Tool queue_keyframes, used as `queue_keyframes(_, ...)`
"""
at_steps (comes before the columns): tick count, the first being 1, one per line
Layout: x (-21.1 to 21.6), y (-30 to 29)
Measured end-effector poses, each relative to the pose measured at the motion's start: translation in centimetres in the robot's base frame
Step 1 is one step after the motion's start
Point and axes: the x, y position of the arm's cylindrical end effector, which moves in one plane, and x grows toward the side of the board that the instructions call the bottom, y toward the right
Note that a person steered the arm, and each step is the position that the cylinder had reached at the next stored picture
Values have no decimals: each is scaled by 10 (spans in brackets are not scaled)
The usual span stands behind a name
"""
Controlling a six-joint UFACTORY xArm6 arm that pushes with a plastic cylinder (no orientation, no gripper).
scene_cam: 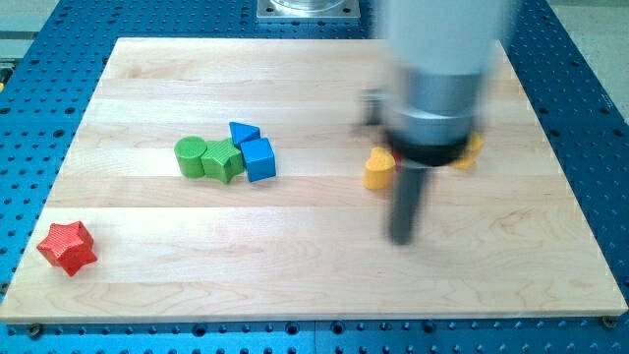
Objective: Slide the hexagon right of the red circle
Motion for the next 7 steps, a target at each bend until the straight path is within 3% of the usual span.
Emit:
queue_keyframes(1,-74,47)
queue_keyframes(2,-119,50)
queue_keyframes(3,-132,34)
queue_keyframes(4,-160,63)
queue_keyframes(5,-164,-4)
queue_keyframes(6,-134,-56)
queue_keyframes(7,-108,-71)
